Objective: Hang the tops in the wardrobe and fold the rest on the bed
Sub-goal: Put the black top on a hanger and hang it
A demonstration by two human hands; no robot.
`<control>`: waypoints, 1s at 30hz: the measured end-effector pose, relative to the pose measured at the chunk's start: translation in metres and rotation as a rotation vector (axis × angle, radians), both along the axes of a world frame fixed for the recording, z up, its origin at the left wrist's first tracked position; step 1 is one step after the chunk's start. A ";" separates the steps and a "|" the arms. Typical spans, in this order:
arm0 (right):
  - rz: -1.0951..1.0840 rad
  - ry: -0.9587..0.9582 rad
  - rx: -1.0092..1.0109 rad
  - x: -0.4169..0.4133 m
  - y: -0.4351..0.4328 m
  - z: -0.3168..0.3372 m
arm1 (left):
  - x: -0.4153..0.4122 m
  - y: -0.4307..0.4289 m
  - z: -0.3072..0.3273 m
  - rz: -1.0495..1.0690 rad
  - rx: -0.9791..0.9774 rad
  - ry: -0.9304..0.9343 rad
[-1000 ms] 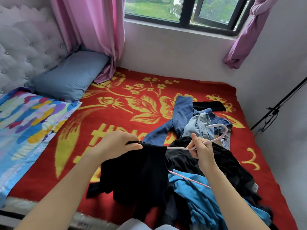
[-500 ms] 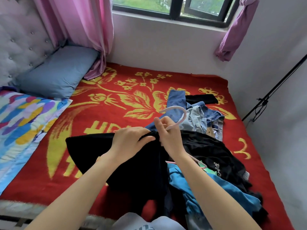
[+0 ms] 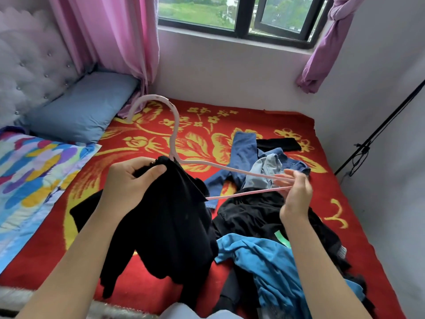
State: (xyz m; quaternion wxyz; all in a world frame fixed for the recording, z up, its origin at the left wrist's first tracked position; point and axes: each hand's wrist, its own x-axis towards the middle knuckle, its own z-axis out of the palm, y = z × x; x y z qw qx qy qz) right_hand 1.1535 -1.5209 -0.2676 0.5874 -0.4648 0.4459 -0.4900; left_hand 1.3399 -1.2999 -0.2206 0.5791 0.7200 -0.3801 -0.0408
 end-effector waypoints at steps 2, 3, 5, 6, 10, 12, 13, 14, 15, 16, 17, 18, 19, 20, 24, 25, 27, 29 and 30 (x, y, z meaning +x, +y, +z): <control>0.074 -0.334 0.262 0.004 0.002 -0.003 | 0.003 0.001 -0.001 -0.002 -0.004 -0.005; 0.098 -0.506 0.377 0.005 0.002 -0.004 | 0.005 0.002 -0.001 0.005 -0.008 -0.008; 0.138 -0.715 0.486 0.012 0.001 -0.005 | 0.007 0.004 0.000 0.045 -0.024 0.008; 0.189 -0.727 0.484 0.018 0.005 -0.006 | 0.007 0.006 0.003 0.066 -0.032 0.021; 0.556 -0.466 0.266 0.048 0.037 -0.018 | 0.002 0.008 0.008 0.064 -0.058 0.072; 0.775 -0.295 0.091 0.060 0.053 -0.024 | 0.001 0.010 0.012 0.076 -0.091 0.106; 0.877 -0.233 0.021 0.066 0.059 -0.027 | 0.003 0.011 0.011 0.075 -0.114 0.118; 0.966 -0.166 -0.044 0.069 0.063 -0.027 | 0.003 0.013 0.012 0.078 -0.126 0.126; 1.037 -0.074 -0.112 0.071 0.065 -0.026 | 0.005 0.014 0.011 0.078 -0.135 0.125; 1.093 0.064 -0.194 0.074 0.067 -0.024 | 0.007 0.017 0.012 0.075 -0.137 0.128; 1.152 0.234 -0.308 0.074 0.067 -0.022 | 0.008 0.018 0.009 0.058 -0.141 0.130; 1.209 0.442 -0.483 0.077 0.070 -0.019 | 0.009 0.020 0.009 0.052 -0.137 0.129; 1.241 0.666 -0.704 0.078 0.071 -0.017 | 0.008 0.021 0.007 0.046 -0.133 0.126; 1.256 0.852 -0.928 0.080 0.071 -0.015 | 0.007 0.022 0.006 0.043 -0.126 0.128; 1.002 1.211 -1.484 0.073 0.049 -0.014 | 0.026 0.040 -0.010 0.110 -0.126 0.142; 0.887 1.179 -1.542 0.062 0.037 -0.015 | 0.036 0.050 -0.018 0.147 -0.123 0.145; 0.680 1.051 -1.644 0.034 0.011 -0.015 | 0.052 0.071 -0.032 0.203 -0.069 0.137; 0.641 0.932 -1.695 0.010 0.000 -0.018 | 0.057 0.084 -0.040 0.225 -0.012 0.162; 0.648 0.866 -1.695 0.004 0.002 -0.017 | 0.059 0.086 -0.041 0.230 0.011 0.178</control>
